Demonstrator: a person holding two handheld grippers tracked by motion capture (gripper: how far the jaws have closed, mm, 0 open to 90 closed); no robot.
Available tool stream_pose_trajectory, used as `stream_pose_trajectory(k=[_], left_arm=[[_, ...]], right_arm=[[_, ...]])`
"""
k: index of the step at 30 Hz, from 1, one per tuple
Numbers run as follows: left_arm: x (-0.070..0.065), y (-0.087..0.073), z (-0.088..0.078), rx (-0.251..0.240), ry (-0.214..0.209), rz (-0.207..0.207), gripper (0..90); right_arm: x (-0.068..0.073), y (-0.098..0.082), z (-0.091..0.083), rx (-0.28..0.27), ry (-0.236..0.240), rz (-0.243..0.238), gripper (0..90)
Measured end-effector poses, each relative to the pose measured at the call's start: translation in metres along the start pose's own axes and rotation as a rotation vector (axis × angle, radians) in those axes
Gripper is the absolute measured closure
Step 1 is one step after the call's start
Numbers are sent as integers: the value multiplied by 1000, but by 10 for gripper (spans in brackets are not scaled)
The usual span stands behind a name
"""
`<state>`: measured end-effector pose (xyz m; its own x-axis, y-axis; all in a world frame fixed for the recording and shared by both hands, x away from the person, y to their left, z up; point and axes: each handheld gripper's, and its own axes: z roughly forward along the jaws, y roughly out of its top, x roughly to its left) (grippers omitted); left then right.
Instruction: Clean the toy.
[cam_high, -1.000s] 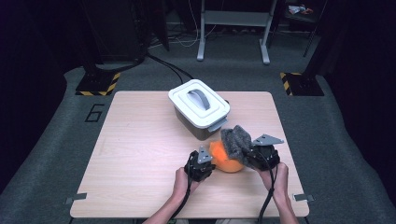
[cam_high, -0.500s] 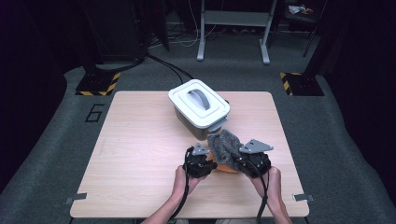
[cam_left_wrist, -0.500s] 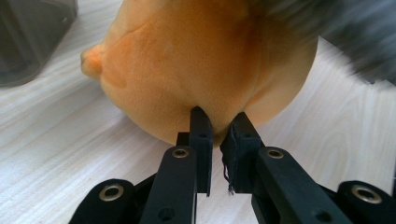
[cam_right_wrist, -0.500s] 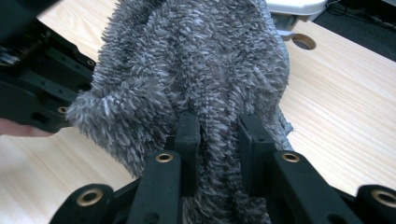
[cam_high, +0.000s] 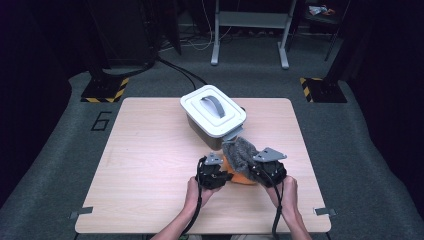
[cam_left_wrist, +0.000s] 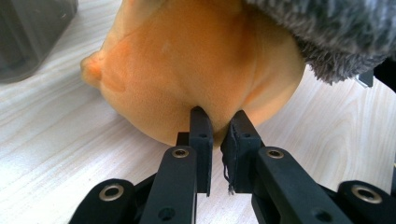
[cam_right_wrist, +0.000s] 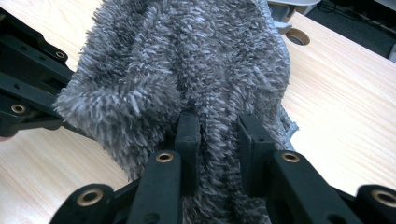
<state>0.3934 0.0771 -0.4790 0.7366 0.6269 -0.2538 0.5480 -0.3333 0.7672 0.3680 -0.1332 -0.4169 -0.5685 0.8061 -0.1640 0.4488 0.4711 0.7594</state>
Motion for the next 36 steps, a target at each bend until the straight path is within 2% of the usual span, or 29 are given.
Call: stream_pose_trajectory(k=[7, 12, 21, 24, 33, 36], left_arm=[[3, 0, 0, -7, 5, -16, 823], [4, 0, 0, -12, 11, -25, 823], [7, 1, 0, -3, 53, -12, 824], [9, 2, 1, -1, 61, -16, 824], [10, 1, 0, -2, 63, -25, 825], [11, 1, 0, 0, 66, -28, 825]], right_arm=[[-15, -9, -1, 22, -27, 23, 722], [-26, -17, 1, 36, -40, 64, 722], [-42, -31, 11, 72, -61, 133, 722], [-46, -36, 16, 89, -80, 144, 722], [-60, -57, 33, 178, -90, 198, 722], [-62, -59, 31, 176, -101, 212, 722]])
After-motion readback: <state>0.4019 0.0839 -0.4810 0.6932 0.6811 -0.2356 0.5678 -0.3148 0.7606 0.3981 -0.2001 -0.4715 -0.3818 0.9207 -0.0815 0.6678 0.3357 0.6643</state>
